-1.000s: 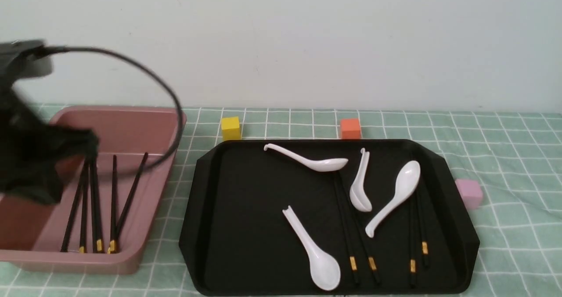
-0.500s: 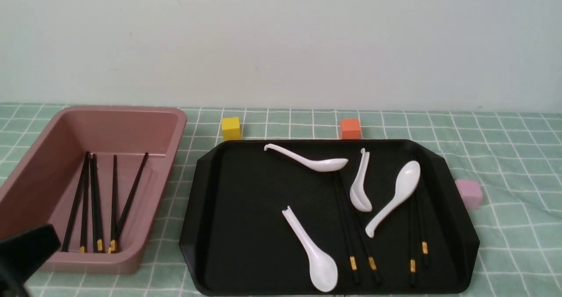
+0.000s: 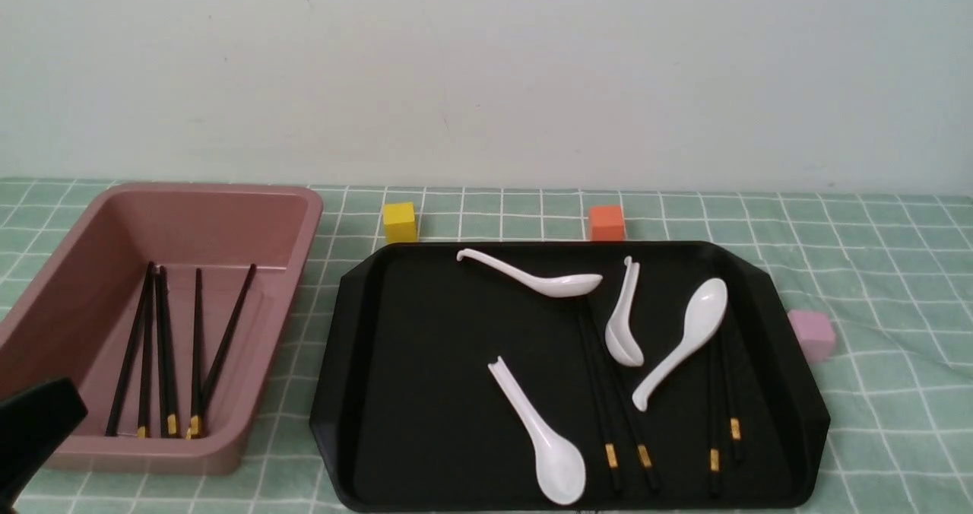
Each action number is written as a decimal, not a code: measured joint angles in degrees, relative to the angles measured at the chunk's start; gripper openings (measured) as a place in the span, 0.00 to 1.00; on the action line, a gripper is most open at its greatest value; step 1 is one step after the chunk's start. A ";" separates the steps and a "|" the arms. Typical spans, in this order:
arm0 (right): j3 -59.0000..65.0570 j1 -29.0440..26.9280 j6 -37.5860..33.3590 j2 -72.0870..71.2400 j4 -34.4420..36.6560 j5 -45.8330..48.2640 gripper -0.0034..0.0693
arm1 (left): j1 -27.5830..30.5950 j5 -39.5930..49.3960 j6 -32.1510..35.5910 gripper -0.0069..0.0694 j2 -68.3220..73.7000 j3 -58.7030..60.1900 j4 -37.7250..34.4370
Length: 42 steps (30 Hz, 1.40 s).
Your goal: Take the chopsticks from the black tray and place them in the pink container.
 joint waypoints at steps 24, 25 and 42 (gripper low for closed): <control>0.00 0.00 0.00 0.00 0.00 0.00 0.38 | 0.00 -10.99 -14.85 0.08 -19.05 23.89 26.11; 0.00 0.00 0.00 0.00 0.00 0.00 0.38 | 0.00 -10.83 -14.91 0.08 -19.41 23.94 26.33; 0.00 0.00 -0.04 0.00 0.00 0.00 0.38 | 4.31 -7.42 -16.55 0.10 -19.95 24.06 29.20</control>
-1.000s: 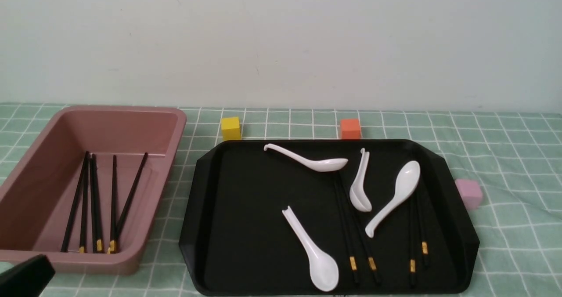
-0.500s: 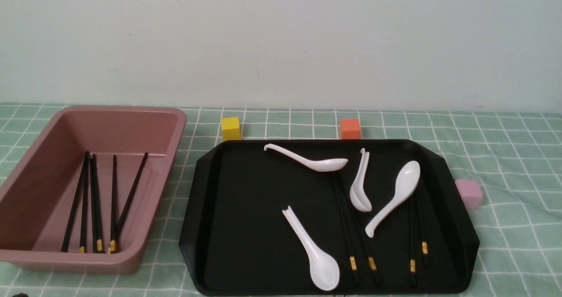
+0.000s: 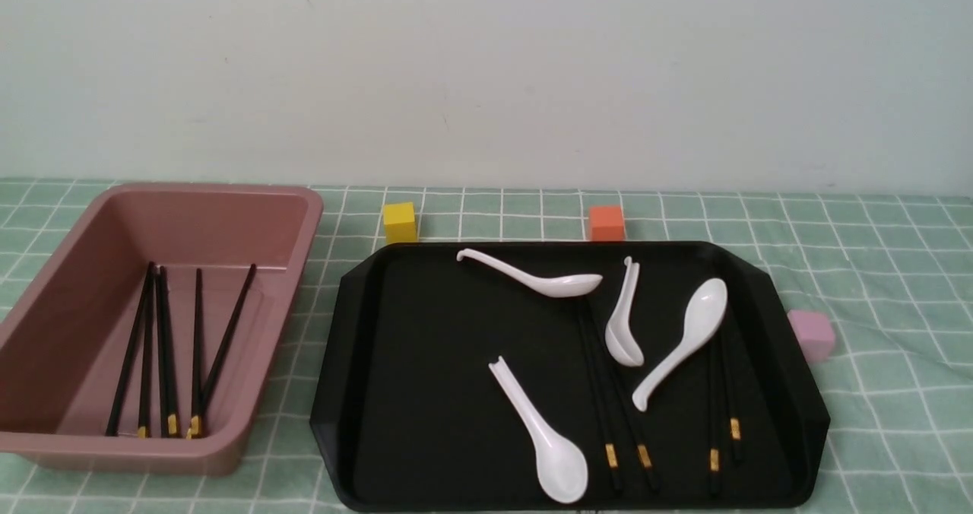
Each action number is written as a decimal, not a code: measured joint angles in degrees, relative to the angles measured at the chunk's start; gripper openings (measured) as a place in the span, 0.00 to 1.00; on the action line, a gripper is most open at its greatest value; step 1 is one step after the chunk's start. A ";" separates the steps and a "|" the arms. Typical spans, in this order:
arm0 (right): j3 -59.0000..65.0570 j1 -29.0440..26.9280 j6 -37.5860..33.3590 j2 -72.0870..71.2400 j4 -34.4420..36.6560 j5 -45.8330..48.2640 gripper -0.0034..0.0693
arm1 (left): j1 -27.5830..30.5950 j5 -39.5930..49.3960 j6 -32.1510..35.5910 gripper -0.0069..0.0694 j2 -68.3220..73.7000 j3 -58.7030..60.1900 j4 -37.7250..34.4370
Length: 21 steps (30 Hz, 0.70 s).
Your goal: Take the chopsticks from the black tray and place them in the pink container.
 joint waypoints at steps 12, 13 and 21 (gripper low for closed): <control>0.00 0.00 0.00 0.00 0.00 0.00 0.38 | 3.20 6.75 0.00 0.11 0.00 0.00 -2.92; 0.00 0.00 0.00 0.00 0.00 0.00 0.38 | 2.69 6.83 0.00 0.11 0.00 0.00 -2.92; 0.00 0.00 0.00 0.00 0.00 0.00 0.38 | -0.84 6.83 0.00 0.12 0.00 0.00 -2.92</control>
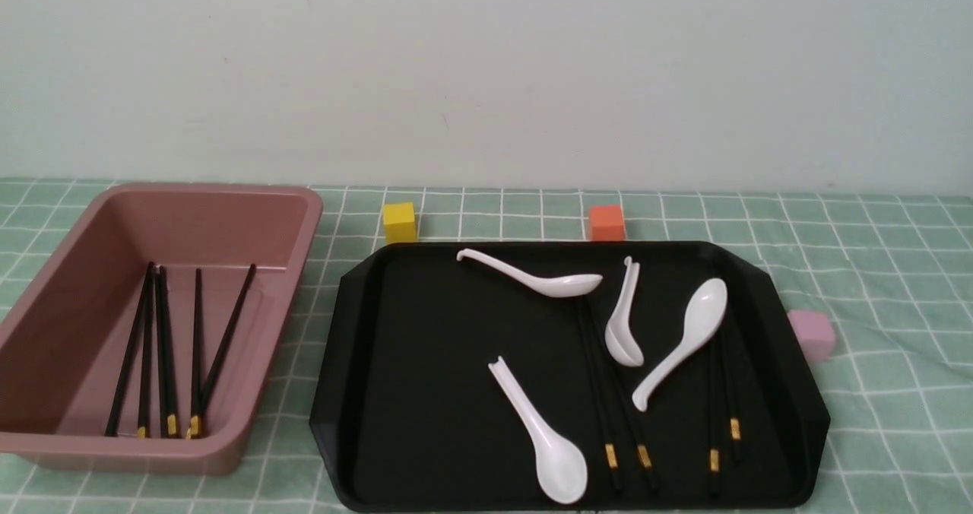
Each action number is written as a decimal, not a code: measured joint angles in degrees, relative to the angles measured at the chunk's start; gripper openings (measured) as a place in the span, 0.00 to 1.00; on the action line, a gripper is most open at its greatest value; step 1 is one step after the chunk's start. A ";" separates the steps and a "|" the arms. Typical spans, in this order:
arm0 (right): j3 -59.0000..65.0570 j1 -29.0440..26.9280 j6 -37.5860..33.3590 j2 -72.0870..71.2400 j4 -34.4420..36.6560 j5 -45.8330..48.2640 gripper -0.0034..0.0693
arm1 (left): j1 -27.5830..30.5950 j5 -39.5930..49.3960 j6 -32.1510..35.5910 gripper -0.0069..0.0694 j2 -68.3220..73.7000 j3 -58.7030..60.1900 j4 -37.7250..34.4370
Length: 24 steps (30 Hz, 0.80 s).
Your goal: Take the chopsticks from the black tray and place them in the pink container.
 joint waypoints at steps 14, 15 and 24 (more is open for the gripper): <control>0.00 0.00 0.00 0.00 0.00 0.00 0.38 | 0.00 0.00 0.00 0.13 0.00 0.00 0.00; 0.00 0.00 0.00 0.00 0.00 0.00 0.38 | 0.00 0.00 0.00 0.13 0.00 0.00 0.00; 0.00 0.00 0.00 0.00 0.00 0.00 0.38 | 0.00 0.00 0.00 0.15 0.00 0.00 0.00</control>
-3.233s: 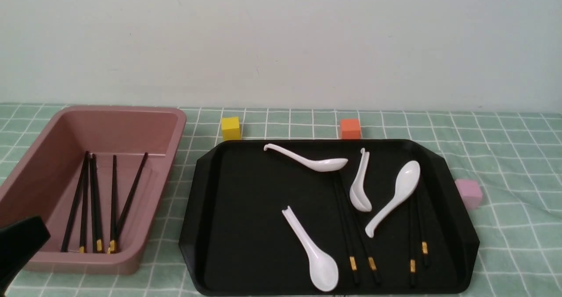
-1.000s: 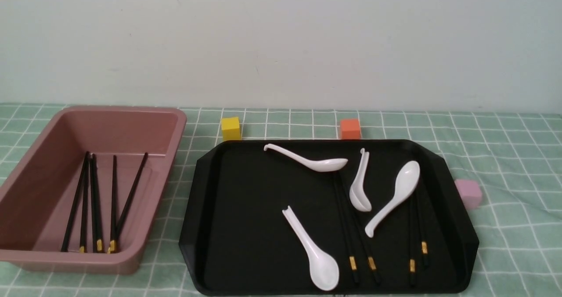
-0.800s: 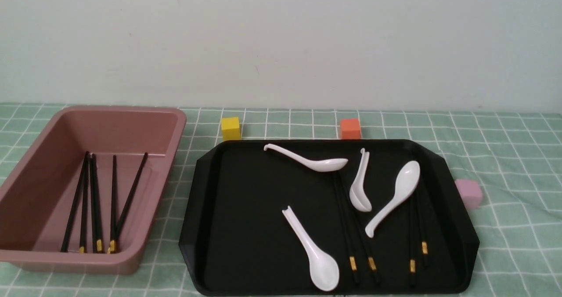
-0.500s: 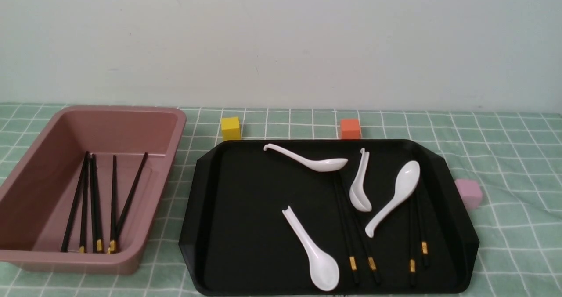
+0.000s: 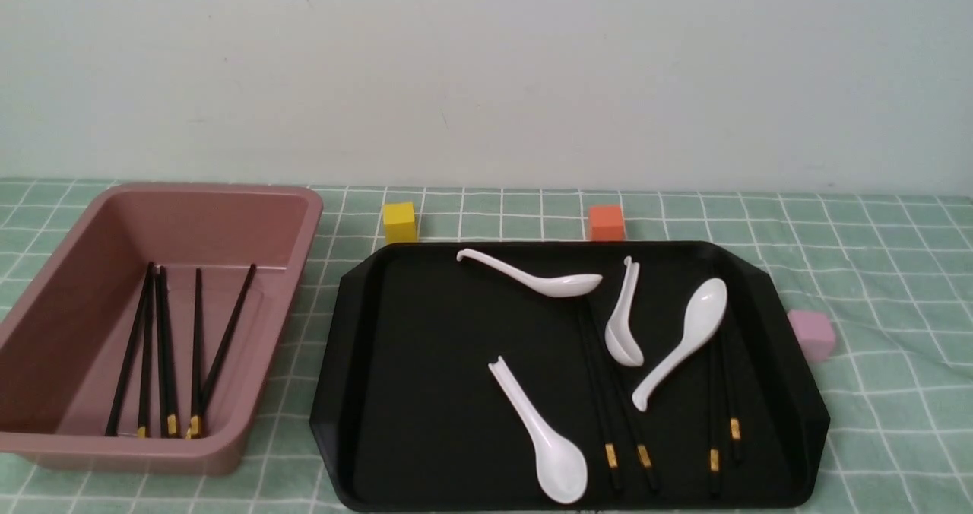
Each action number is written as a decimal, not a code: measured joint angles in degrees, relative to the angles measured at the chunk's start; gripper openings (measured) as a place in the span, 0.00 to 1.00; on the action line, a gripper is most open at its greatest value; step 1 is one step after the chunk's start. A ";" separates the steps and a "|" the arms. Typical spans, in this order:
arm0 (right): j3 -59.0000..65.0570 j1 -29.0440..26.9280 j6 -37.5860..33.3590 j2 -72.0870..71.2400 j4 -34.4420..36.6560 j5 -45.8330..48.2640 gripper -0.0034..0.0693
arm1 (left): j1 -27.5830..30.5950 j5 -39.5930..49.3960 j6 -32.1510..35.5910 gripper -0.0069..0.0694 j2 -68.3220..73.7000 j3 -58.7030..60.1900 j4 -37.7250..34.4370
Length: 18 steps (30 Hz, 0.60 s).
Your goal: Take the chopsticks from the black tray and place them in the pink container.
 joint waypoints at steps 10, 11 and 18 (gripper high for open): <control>0.00 0.00 0.00 0.00 0.00 0.00 0.38 | 0.00 0.00 0.00 0.17 0.00 0.00 0.00; 0.00 0.00 0.00 0.00 0.00 0.00 0.38 | 0.00 0.00 0.00 0.17 0.00 0.00 0.00; 0.00 0.00 0.00 0.00 0.00 0.00 0.38 | 0.00 0.00 0.00 0.18 0.00 0.00 0.00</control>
